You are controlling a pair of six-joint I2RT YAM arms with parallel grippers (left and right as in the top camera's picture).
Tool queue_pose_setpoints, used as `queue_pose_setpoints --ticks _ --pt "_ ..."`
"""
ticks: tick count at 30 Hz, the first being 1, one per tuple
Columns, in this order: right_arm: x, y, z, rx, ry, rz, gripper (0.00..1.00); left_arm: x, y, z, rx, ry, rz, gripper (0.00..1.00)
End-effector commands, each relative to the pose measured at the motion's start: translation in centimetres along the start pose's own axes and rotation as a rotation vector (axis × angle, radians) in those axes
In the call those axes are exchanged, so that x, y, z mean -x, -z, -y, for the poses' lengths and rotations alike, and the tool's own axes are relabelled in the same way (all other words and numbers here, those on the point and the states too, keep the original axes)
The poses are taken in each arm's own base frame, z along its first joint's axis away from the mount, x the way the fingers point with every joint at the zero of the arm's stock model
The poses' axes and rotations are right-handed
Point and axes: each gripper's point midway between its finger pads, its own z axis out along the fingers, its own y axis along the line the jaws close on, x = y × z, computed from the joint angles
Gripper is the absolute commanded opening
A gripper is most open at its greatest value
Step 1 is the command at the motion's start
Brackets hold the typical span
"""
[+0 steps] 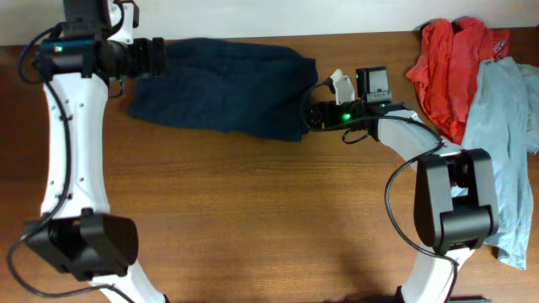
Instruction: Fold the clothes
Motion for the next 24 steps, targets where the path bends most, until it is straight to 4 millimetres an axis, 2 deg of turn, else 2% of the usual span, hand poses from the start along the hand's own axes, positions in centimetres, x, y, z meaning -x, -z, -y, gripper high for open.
queue_pose_setpoints --ticks 1,5,12,19,21,24 --pt "-0.5 -1.0 -0.4 0.034 -0.004 -0.02 0.8 0.5 2.5 0.4 -0.016 0.006 0.037 0.99" --pt "-1.4 -2.5 -0.7 0.043 -0.008 -0.045 0.78 -0.7 2.3 0.2 -0.004 0.012 -0.014 0.99" --pt "-1.5 -4.8 -2.1 0.071 -0.011 -0.025 0.78 -2.1 2.4 -0.4 0.033 0.018 -0.07 0.99" --pt "-2.3 -6.1 -0.8 0.023 -0.075 -0.039 0.77 -2.7 2.5 -0.7 0.048 0.02 -0.096 0.99" --pt "-2.4 -6.1 -0.8 0.023 -0.076 -0.041 0.68 -2.7 2.4 -0.7 0.048 0.02 -0.095 0.99" --pt "-2.3 -6.0 -0.8 0.023 -0.094 -0.041 0.26 -2.7 2.4 -0.7 0.048 0.02 -0.095 0.99"
